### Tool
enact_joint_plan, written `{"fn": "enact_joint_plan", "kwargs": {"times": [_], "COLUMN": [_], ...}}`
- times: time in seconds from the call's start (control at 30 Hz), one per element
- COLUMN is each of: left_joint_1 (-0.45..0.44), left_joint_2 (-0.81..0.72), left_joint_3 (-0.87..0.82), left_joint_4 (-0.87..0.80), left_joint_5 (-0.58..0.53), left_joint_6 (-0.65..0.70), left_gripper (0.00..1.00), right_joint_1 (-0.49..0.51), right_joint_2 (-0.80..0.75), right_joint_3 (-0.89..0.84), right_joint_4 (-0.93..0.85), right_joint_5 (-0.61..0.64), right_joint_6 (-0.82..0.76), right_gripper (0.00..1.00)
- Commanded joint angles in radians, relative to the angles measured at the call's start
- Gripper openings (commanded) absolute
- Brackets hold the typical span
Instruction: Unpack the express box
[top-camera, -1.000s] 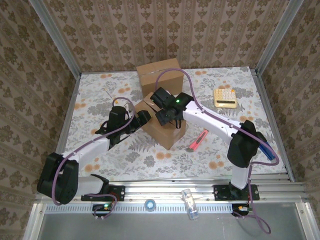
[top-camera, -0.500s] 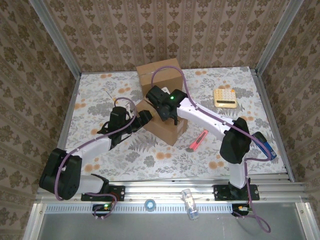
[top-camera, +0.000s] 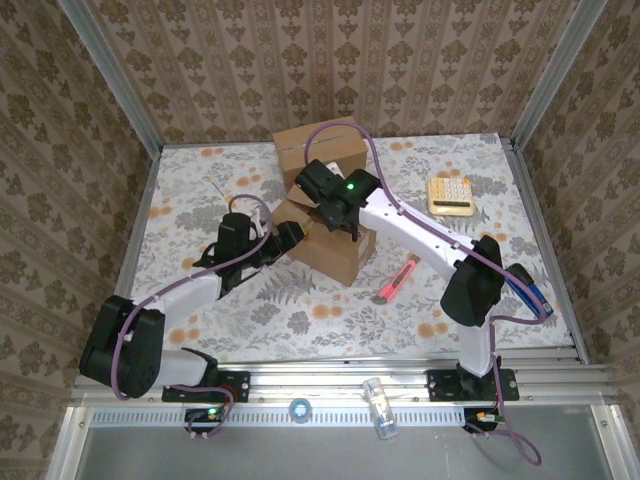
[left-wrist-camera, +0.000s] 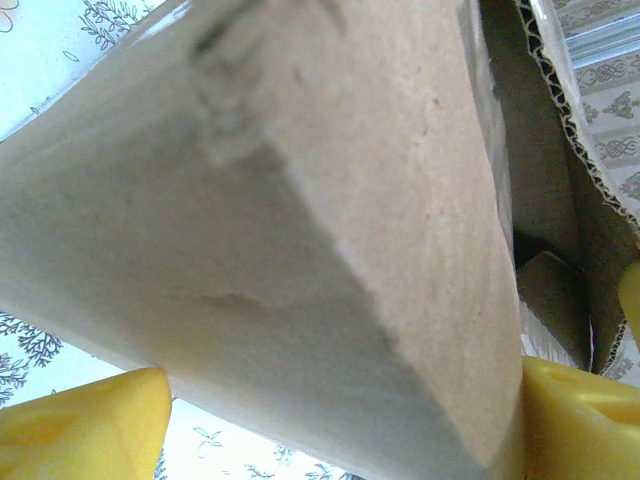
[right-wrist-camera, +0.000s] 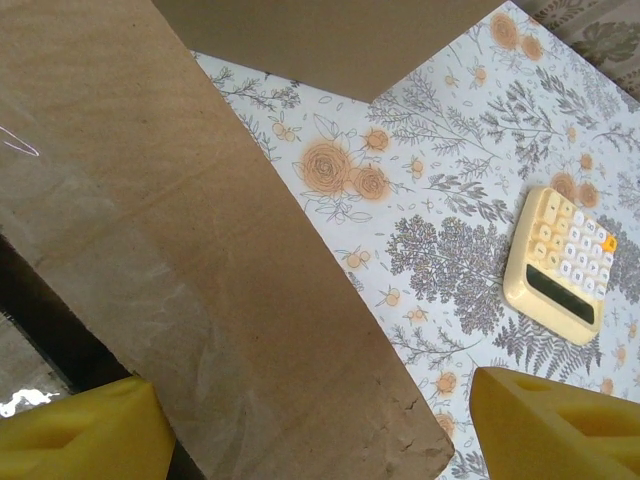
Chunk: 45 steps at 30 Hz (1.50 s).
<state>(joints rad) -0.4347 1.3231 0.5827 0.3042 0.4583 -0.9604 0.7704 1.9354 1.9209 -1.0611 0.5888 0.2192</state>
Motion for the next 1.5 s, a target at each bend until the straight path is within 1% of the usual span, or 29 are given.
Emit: {"fn": "enact_joint_plan", "kwargs": {"times": [0.0, 0.33, 0.57, 0.67, 0.8, 0.87, 0.97, 1.13, 1.3, 1.4, 1.47], "left_joint_1": [0.019, 0.024, 0.025, 0.027, 0.030, 0.031, 0.031, 0.032, 0.033, 0.033, 0.033], "left_joint_2": [0.022, 0.021, 0.021, 0.019, 0.018, 0.018, 0.018, 0.019, 0.025, 0.028, 0.029], "left_joint_3": [-0.052, -0.053, -0.055, -0.055, -0.045, -0.033, -0.001, 0.037, 0.051, 0.057, 0.064], "left_joint_4": [-0.190, -0.202, -0.206, -0.207, -0.207, -0.213, -0.236, -0.267, -0.269, -0.271, -0.276], "left_joint_5": [0.009, 0.010, 0.011, 0.014, 0.019, 0.023, 0.026, 0.026, 0.027, 0.030, 0.032], "left_joint_6": [0.063, 0.069, 0.074, 0.073, 0.074, 0.076, 0.089, 0.106, 0.107, 0.107, 0.110], "left_gripper": [0.85, 0.85, 0.85, 0.85, 0.85, 0.85, 0.85, 0.85, 0.85, 0.85, 0.85], "right_joint_1": [-0.070, -0.123, -0.145, -0.144, -0.115, -0.088, -0.056, -0.050, -0.015, 0.021, 0.043], "right_joint_2": [-0.064, -0.082, -0.096, -0.103, -0.121, -0.125, -0.111, -0.090, -0.099, -0.114, -0.123], "right_joint_3": [0.055, 0.127, 0.141, 0.127, 0.038, -0.014, -0.051, -0.059, -0.108, -0.168, -0.212], "right_joint_4": [-0.003, -0.017, -0.019, -0.014, 0.051, 0.079, 0.089, 0.090, 0.151, 0.218, 0.270], "right_joint_5": [0.123, 0.109, 0.098, 0.040, -0.095, -0.121, -0.077, -0.034, -0.055, -0.086, -0.083], "right_joint_6": [-0.017, -0.055, -0.060, -0.061, -0.133, -0.195, -0.240, -0.261, -0.311, -0.388, -0.457], "right_gripper": [0.76, 0.75, 0.75, 0.74, 0.74, 0.76, 0.79, 0.79, 0.81, 0.86, 0.89]}}
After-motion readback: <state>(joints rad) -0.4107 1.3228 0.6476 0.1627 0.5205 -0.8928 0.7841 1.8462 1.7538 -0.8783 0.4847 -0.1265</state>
